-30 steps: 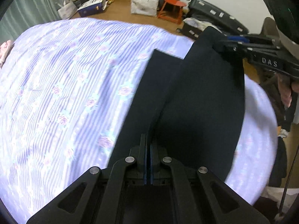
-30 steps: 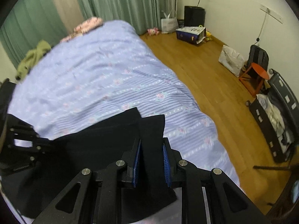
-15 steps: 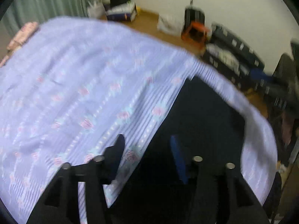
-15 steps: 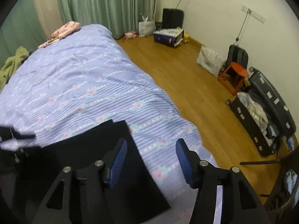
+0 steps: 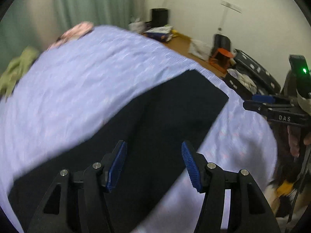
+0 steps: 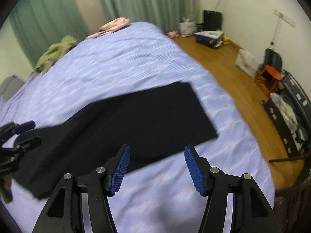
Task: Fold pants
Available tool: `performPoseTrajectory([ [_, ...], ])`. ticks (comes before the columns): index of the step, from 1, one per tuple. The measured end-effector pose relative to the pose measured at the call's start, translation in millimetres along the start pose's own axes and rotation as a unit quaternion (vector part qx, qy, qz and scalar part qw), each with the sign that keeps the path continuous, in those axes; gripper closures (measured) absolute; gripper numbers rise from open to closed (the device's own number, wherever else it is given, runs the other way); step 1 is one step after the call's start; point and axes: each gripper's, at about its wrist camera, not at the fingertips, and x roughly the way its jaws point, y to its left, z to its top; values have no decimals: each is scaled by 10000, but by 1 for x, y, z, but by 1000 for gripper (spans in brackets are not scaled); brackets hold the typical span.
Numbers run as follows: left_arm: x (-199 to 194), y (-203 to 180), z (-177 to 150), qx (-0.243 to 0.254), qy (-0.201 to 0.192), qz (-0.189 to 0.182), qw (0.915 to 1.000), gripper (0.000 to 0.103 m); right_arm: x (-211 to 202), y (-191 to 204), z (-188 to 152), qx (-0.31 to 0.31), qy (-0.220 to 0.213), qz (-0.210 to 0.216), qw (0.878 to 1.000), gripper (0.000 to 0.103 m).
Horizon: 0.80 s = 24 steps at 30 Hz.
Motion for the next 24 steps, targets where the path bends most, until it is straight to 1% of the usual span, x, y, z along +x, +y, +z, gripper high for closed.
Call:
performPoseTrajectory([
  [2,-27,2,-27,-430,2,54,9991,45,-23,19,-17,-115,28,218,9997,44],
  [3,-45,3,-42,-654,-62,158,9977,45,-33,28,-24,-176,27,293,9994,44],
  [6,-90,4,-81,-1098,-291,493,9923,44,-66,55,-44,-421,-55,601,9973,44],
  [7,-107,3,-93,-1252,-390,635,9893,44,-75,63,-49,-504,-89,675,9964,44],
  [9,-137,6,-117,-1577,-589,843,9821,39,-96,83,-60,-730,-154,857,9935,44],
  [10,-151,9,-128,-1711,-660,924,9787,39,-104,91,-64,-813,-179,929,9922,44],
  [13,-193,20,-158,-2046,-831,1317,9664,38,-127,116,-78,-1054,-246,1186,9870,44],
  [16,-220,32,-179,-2258,-870,1546,9579,38,-142,140,-88,-1226,-281,1370,9826,44],
  [17,-231,38,-185,-2341,-890,1658,9538,37,-147,151,-92,-1291,-274,1441,9807,44],
  [19,-247,48,-195,-2495,-926,1752,9479,35,-154,167,-96,-1348,-276,1573,9779,44],
  [21,-259,62,-205,-2653,-945,1860,9413,35,-158,187,-101,-1437,-222,1711,9745,43],
  [24,-271,82,-223,-2750,-929,2042,9349,34,-157,217,-110,-1628,-219,1865,9686,42],
])
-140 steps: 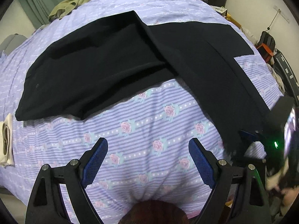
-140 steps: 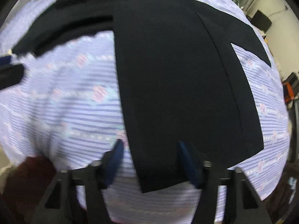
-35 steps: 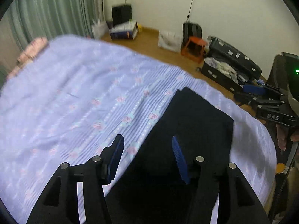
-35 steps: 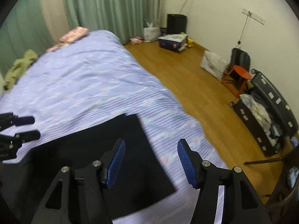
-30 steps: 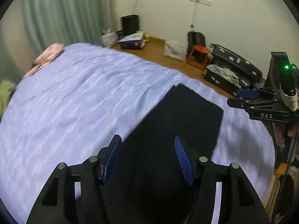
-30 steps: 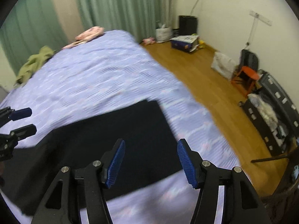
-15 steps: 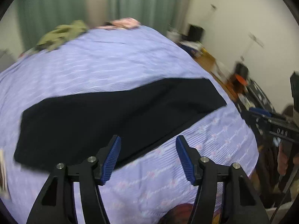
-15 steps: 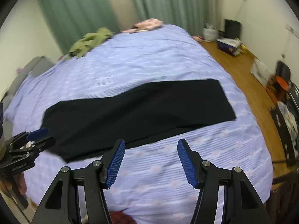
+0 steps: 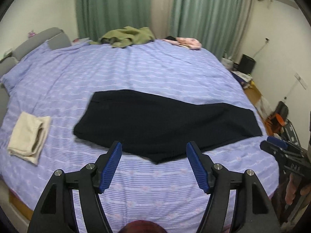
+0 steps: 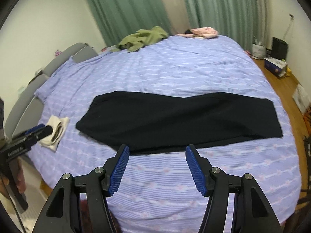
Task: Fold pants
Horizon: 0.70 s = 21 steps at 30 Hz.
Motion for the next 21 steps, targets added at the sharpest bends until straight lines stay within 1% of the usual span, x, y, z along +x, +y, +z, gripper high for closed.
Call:
performPoseTrajectory([
  [2,8,23,1,-48,40,40,10000,32,13,17,0,-89,62,30,9999,41],
  [5,29,58,2,-118,236,101,9996,32,37,39,-3,32,228,172,9996,41],
  [7,41,80,1,-183,264,208,9993,32,62,58,-7,52,475,286,9984,41],
  [11,78,134,-9,-588,428,395,9966,31,111,95,-20,-248,1034,425,9934,41],
  [13,97,157,-15,-745,518,381,9951,30,134,105,-25,-323,1227,397,9911,41],
  [14,109,169,-19,-808,567,391,9943,27,152,112,-29,-332,1333,402,9897,41],
  [16,131,184,-24,-901,652,404,9930,26,177,119,-34,-330,1455,349,9882,42],
  [19,170,208,-31,-1278,869,363,9873,26,218,125,-39,-256,1741,211,9842,42],
  [21,194,223,-35,-1632,942,245,9818,26,241,122,-41,20,1903,226,9815,42],
])
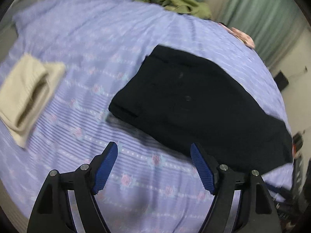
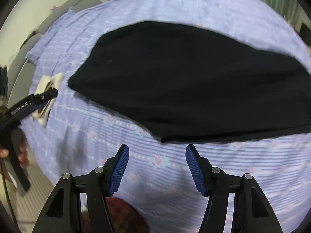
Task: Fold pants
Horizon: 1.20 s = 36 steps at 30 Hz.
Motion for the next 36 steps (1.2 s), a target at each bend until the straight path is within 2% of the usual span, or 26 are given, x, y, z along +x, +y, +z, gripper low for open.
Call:
performPoseTrajectory([
  [3,29,10,7,-262,105,-128,9995,26,25,-3,5,359,224,101,9991,42],
  [7,61,16,12,-500,227,-363,9978,26,44,2,4,464,320,95,9984,41],
  [9,75,18,13,-651,310,-441,9964,25,48,4,4,506,362,99,9980,42],
  [13,88,19,16,-648,265,-513,9962,25,48,6,5,448,284,-58,9986,42],
  [14,90,19,17,-633,288,-583,9959,33,49,5,5,461,295,-106,9984,42],
  [15,91,17,18,-595,343,-693,9952,45,49,4,5,482,304,-100,9983,42],
  [17,90,13,22,-504,426,-741,9951,60,48,4,6,492,291,-112,9983,43],
  [18,84,10,26,-471,358,-669,9960,69,47,5,6,490,256,-116,9984,43],
  [21,54,8,35,-715,-68,-698,9950,82,39,2,4,547,190,-64,9983,43],
  [24,30,6,37,-835,-413,-724,9930,84,35,1,0,493,135,33,9987,43],
  [26,29,6,36,-864,-399,-754,9926,85,35,2,-1,377,112,119,9992,44],
  [28,35,9,34,-865,-312,-694,9933,85,36,2,1,343,132,196,9991,51],
  [33,47,13,26,-895,-183,-556,9943,85,33,1,13,254,-36,212,9994,52],
  [36,45,6,28,-799,-222,-460,9955,85,45,-12,15,412,207,341,9984,52],
])
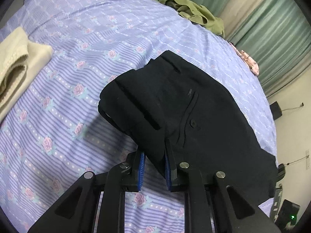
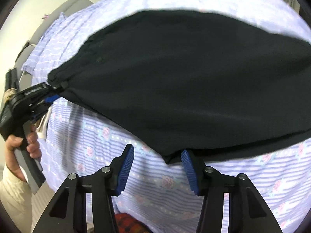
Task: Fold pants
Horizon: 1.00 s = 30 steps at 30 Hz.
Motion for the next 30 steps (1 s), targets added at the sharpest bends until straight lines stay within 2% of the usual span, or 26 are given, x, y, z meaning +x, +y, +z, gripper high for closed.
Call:
performPoseTrajectory([
  [2,-1,-2,0,78,-17,53,10000,85,9,-9,-1,142,121,-2,9998,52],
  [5,-2,5,2,-4,28,-25,10000,84,6,-8,1,126,1,41,9999,52],
  [8,0,17,3,-303,102,-214,9993,83,-4,10,13,-264,-318,91,9991,52],
  [10,3,19,4,-392,147,-204,9989,79,-1,15,15,-436,-371,27,9984,52],
  [11,2,18,3,-363,146,-111,9992,70,5,14,15,-453,-276,2,9986,52],
  [12,1,16,3,-288,129,-55,9995,52,12,11,13,-370,-140,60,9992,55],
  [13,-1,12,2,-190,82,-15,9998,40,15,8,11,-293,-77,99,9995,60],
  [14,-4,9,2,-86,-21,12,10000,23,18,5,7,-261,-20,144,9996,62],
  [16,-9,6,5,37,-204,-24,9998,20,19,5,4,-301,-32,143,9994,66],
  [18,-6,6,11,-17,-206,-125,9997,17,19,8,5,-387,-30,71,9992,66],
  [22,9,17,8,-377,108,55,9992,15,23,17,6,-565,8,-122,9983,66],
  [25,10,39,-8,-877,111,-96,9960,15,24,18,8,-439,26,-145,9989,66],
  [27,20,46,-10,-910,222,59,9956,15,29,22,8,-549,41,-306,9980,66],
  [30,36,43,-5,-827,304,-128,9960,17,37,27,10,-645,63,-480,9967,66],
])
